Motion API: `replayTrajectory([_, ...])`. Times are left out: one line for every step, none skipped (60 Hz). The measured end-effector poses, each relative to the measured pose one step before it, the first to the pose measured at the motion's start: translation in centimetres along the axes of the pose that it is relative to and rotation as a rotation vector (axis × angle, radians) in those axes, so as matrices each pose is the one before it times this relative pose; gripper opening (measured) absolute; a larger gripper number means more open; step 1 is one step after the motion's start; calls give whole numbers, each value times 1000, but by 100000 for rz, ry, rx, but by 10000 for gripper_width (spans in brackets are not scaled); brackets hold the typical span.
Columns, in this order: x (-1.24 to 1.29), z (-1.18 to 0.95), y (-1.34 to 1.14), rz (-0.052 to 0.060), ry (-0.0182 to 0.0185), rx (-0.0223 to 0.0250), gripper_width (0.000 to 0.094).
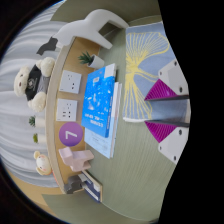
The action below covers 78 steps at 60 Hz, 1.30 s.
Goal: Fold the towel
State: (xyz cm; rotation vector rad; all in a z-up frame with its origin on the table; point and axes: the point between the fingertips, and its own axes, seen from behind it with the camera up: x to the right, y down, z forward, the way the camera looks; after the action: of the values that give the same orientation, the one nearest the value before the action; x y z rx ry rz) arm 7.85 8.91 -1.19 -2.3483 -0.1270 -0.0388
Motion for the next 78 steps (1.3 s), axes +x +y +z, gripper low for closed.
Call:
replayTrajectory([214, -4, 30, 1002, 658, 68, 270])
replayTrajectory([326, 11, -2, 933, 1033, 329, 210])
replayTrajectory([382, 19, 46, 556, 1357, 69, 141])
replayTrajectory([325, 92, 66, -98, 1269, 314, 72])
replayTrajectory([-23, -17, 42, -216, 303, -175, 64])
replayTrajectory([-65, 15, 115, 104, -864, -664, 62])
replayTrajectory([5, 24, 15, 292, -401, -549, 59])
replayTrajectory([2, 50, 15, 390, -579, -613, 59])
replayTrajectory([1, 28, 10, 417, -564, -840, 59])
replayTrajectory([-18, 32, -23, 313, -611, -748, 53])
replayTrajectory([8, -15, -55, 100, -492, -615, 42])
replayTrajectory([2, 23, -3, -204, -598, -573, 42])
replayTrajectory([-16, -19, 28, -8, -600, -809, 41])
replayTrajectory([6, -73, -56, 176, -472, -459, 40])
replayTrajectory([2, -63, -82, 225, -370, -358, 40])
replayTrajectory([110, -81, -151, -103, -126, -737, 39])
replayTrajectory([3, -315, 30, -397, 128, -377, 39])
replayTrajectory([193, -327, -152, -963, 485, -348, 38])
replayTrajectory([291, -413, -285, -1274, 902, 25, 38])
replayTrajectory([429, -467, -442, -1560, 1145, 537, 39])
replayTrajectory([520, -552, -549, -1632, 1470, 872, 39])
replayTrajectory([645, -610, -616, -1668, 1721, 971, 39])
replayTrajectory([733, -645, -681, -1685, 1975, 1056, 40])
replayTrajectory([843, -705, -703, -1758, 2063, 1115, 38])
replayTrajectory([934, -673, -673, -1917, 2073, 1107, 38])
replayTrajectory([980, -684, -661, -1780, 2036, 1038, 39])
replayTrajectory([1030, -633, -649, -1351, 1933, 1140, 38])
replayTrajectory([1183, -495, -706, -677, 1613, 521, 39])
replayTrajectory([1249, -444, -534, -356, 1687, 1259, 39])
replayTrajectory([1226, -430, -537, 91, 2021, 946, 39])
replayTrajectory([1214, -312, -483, 480, 1857, 954, 40])
replayTrajectory([1164, -191, -397, 722, 1632, 867, 39])
replayTrajectory([1145, -130, -279, 822, 1500, 599, 38])
replayTrajectory([1144, -63, -177, 809, 1408, 378, 39])
replayTrajectory([1128, 27, -62, 894, 1425, 67, 38])
replayTrajectory([1197, 69, -23, 846, 1601, -121, 39])
replayTrajectory([1123, 178, 56, 786, 1384, -291, 41])
replayTrajectory([1012, 250, 162, 854, 1444, -88, 41])
replayTrajectory([964, 323, 278, 798, 1272, -191, 45])
replayTrajectory([821, 366, 382, 814, 971, -384, 46])
replayTrajectory([738, 422, 520, 833, 598, -772, 54])
replayTrajectory([685, 394, 726, 703, 680, -1220, 65])
replayTrajectory([728, 492, 617, 369, 363, -1897, 86])
replayTrajectory([779, 520, 723, 32, 870, -1912, 127])
replayTrajectory([818, 485, 686, -244, 1474, -1560, 184])
replayTrajectory([774, 470, 610, -458, 1681, -1079, 254])
replayTrajectory([681, 463, 576, -445, 1564, -895, 325])
replayTrajectory([550, 455, 597, -153, 1212, -1023, 385])
replayTrajectory([373, 384, 582, 130, 701, -1153, 434])
replayTrajectory([154, 326, 715, 684, 477, -737, 468])
replayTrajectory([222, 252, 466, 375, -354, -852, 498])
replayTrajectory([4, 209, 316, 616, -603, -526, 519])
replayTrajectory([-99, 161, 235, 680, -1151, -306, 532])
replayTrajectory([-36, 111, 126, 775, -1030, 45, 539])
replayTrajectory([35, 55, 50, 839, -587, 290, 542])
replayTrajectory([74, -3, 44, 819, -172, 312, 549])
replayTrajectory([54, -68, 25, 746, -95, 263, 558])
replayTrajectory([-11, -184, -62, 685, -226, 309, 574])
replayTrajectory([-248, -343, -173, 757, 148, 409, 596])
replayTrajectory([-12, -177, -225, 435, -552, 1022, 614])
replayTrajectory([-72, -153, -240, 425, -634, 1136, 626])
replayTrajectory([-122, -254, -248, 399, -459, 716, 636])
replayTrajectory([-169, -304, -223, 358, -478, 439, 639])
replayTrajectory([-212, -360, -252, 237, -503, 438, 644])
replayTrajectory([-268, -368, -326, 62, -667, 666, 653])
replayTrajectory([-317, -410, -382, 26, -862, 800, 668])
replayTrajectory([-346, -409, -405, 109, -995, 871, 689])
replayTrajectory([-454, -618, -548, 277, -532, 494, 706])
replayTrajectory([-398, -445, -389, 418, -1253, 892, 724])
replayTrajectory([-387, -460, -392, 470, -1114, 796, 735])
replayTrajectory([-385, -526, -411, 522, -1045, 779, 746])
replayTrajectory([-450, -667, -460, 458, -697, 862, 755])
replayTrajectory([-421, -607, -509, 425, -1004, 1154, 764])
replayTrajectory([-452, -635, -541, 339, -1051, 1338, 773])
replayTrajectory([-431, -671, -538, 301, -1029, 1417, 779])
replayTrajectory([-460, -662, -536, 354, -1004, 1424, 787])
replayTrajectory([-460, -706, -481, 398, -1030, 1289, 794])
replayTrajectory([-466, -697, -465, 406, -1002, 1227, 795])
